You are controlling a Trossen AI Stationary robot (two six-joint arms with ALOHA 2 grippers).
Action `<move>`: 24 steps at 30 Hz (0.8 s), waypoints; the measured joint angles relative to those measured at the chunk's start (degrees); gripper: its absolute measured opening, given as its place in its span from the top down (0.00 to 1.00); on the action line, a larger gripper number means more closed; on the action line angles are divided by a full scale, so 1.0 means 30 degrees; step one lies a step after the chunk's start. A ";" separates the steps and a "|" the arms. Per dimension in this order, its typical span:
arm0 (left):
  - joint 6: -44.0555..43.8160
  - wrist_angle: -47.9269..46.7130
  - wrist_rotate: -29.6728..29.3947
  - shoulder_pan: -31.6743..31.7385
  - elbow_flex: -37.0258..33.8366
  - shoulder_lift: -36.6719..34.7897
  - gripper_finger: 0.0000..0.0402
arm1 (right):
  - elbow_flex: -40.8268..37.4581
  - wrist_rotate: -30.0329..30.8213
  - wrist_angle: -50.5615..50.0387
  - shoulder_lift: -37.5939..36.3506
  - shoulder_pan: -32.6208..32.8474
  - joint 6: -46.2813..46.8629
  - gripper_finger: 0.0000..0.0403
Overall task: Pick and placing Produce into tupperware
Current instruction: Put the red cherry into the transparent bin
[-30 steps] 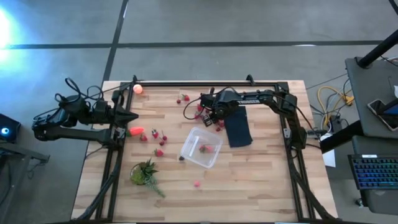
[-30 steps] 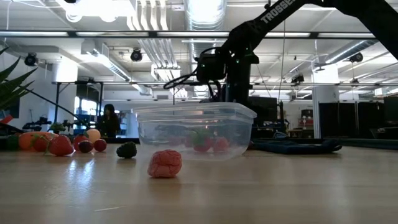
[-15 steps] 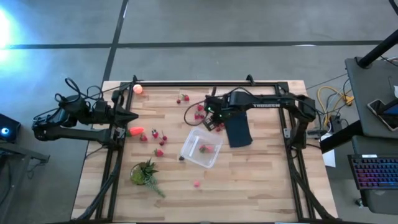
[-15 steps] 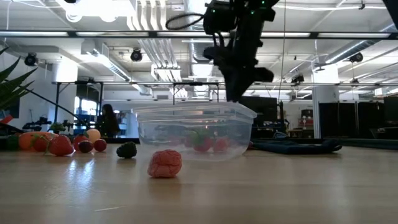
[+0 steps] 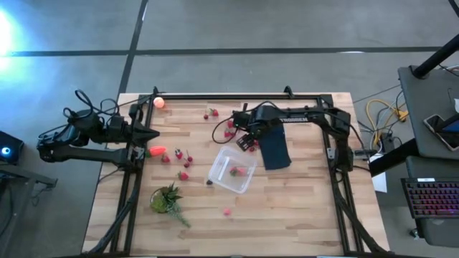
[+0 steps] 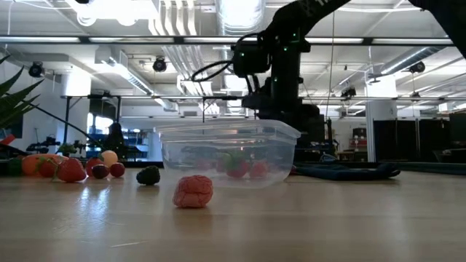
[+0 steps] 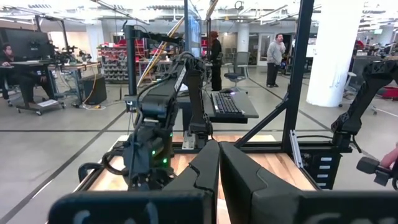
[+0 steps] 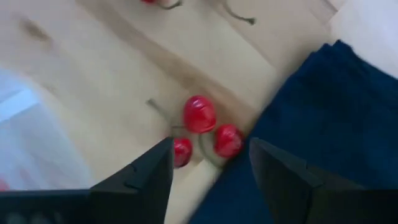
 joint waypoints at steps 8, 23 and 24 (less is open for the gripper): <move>0.0000 0.0000 0.0006 0.0002 0.0002 -0.0004 1.00 | 0.0015 0.0416 0.0433 0.0200 -0.0255 -0.0168 0.47; -0.0006 0.0000 -0.0001 -0.0006 -0.0006 -0.0006 1.00 | 0.0223 -0.0086 0.1626 0.1733 -0.0578 -0.1752 0.50; 0.0002 0.0000 -0.0001 0.0001 -0.0006 0.0002 1.00 | 0.0226 -0.0104 0.1584 0.1906 -0.0571 -0.1983 0.50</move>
